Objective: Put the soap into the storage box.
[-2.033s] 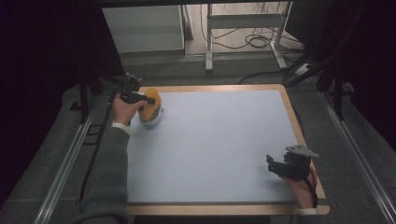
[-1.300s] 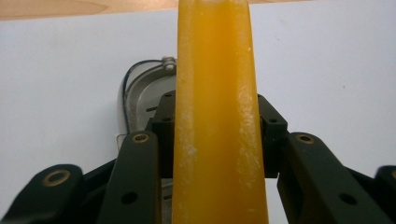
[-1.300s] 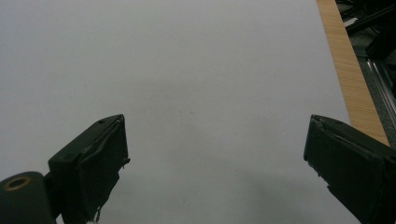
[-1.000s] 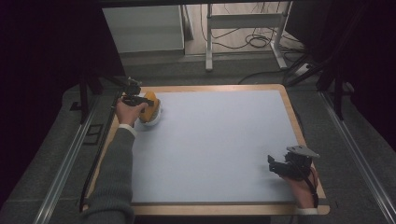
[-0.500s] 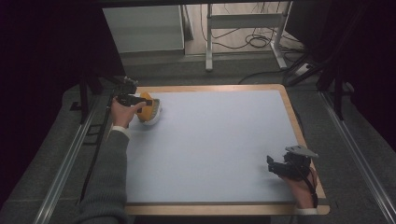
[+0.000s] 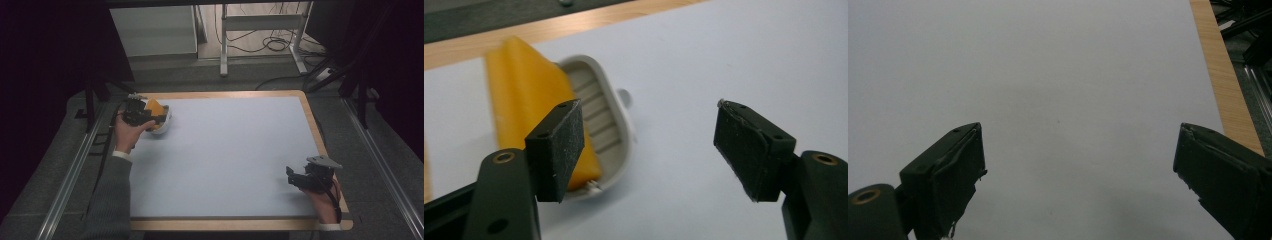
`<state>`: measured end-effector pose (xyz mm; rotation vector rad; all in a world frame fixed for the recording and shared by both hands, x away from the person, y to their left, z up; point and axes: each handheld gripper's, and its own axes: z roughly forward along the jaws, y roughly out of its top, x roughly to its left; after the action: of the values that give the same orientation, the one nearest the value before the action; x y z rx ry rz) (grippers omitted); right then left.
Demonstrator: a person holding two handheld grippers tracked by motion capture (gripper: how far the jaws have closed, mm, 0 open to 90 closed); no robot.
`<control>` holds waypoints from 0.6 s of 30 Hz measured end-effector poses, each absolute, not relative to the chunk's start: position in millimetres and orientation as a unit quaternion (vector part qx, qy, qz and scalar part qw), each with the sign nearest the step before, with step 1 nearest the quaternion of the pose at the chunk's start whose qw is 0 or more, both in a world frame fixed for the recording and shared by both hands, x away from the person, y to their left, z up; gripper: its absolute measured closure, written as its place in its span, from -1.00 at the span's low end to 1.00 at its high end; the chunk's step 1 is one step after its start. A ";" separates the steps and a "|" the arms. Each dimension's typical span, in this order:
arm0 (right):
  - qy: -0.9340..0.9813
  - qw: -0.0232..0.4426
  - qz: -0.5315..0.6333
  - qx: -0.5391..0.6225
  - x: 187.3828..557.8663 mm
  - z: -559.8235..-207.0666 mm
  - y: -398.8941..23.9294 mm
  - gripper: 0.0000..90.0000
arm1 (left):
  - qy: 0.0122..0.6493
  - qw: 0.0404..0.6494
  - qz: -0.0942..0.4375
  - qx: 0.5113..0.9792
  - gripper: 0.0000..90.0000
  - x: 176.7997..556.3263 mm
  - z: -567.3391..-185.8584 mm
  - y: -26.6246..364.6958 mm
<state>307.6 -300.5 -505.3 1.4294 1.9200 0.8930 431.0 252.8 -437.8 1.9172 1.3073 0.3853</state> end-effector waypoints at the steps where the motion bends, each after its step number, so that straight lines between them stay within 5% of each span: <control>1: 0.720 0.289 0.334 0.535 307.5 -505.1 -300.7 -0.86 | 0.507 0.388 0.148 0.755 -0.36 425.2 -439.5 252.1; 18: 0.725 0.289 0.336 0.527 308.8 -504.9 -298.2 -0.86 | 0.479 0.410 0.116 0.768 -0.45 354.6 -475.0 248.2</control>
<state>308.8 -298.2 -504.9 1.4076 1.9345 0.8979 354.6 248.2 -475.0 1.9334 1.2056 0.2917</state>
